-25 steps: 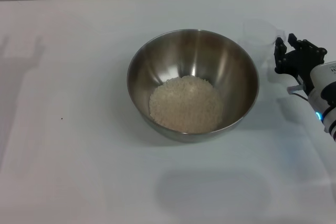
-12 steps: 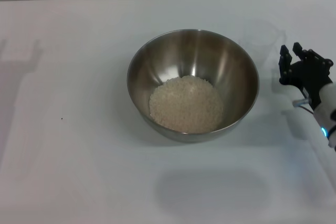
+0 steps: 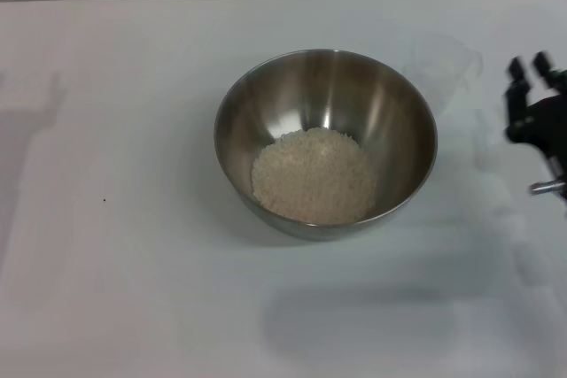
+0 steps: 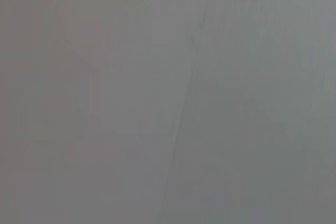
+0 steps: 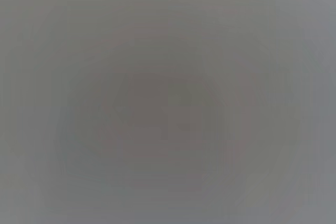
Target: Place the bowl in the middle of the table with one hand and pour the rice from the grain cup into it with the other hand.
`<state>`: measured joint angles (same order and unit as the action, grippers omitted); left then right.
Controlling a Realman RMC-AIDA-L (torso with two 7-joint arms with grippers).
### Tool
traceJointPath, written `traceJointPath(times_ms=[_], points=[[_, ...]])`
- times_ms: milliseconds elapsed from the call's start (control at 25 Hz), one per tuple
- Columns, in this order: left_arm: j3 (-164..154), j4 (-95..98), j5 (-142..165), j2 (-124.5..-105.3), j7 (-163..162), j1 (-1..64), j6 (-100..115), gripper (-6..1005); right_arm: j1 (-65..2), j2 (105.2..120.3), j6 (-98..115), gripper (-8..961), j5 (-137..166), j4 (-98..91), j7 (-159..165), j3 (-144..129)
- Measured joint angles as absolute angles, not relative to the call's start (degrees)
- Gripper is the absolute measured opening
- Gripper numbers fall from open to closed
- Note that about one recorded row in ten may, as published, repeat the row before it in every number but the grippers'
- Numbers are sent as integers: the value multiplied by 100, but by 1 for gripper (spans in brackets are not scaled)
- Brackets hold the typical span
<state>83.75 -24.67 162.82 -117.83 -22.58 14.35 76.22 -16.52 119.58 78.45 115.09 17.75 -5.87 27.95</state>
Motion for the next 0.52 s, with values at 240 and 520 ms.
traceJointPath(times_ms=[240, 520], points=[[8370, -2452, 16384, -11797, -2242, 1382, 7630, 864, -1643, 11945, 8856, 237, 11470, 1426, -591, 3265], [8288, -2363, 16554, -11844, -1916, 1371, 7609, 864, -1797, 11932, 9281, 237, 11469, 1207, -551, 3942]])
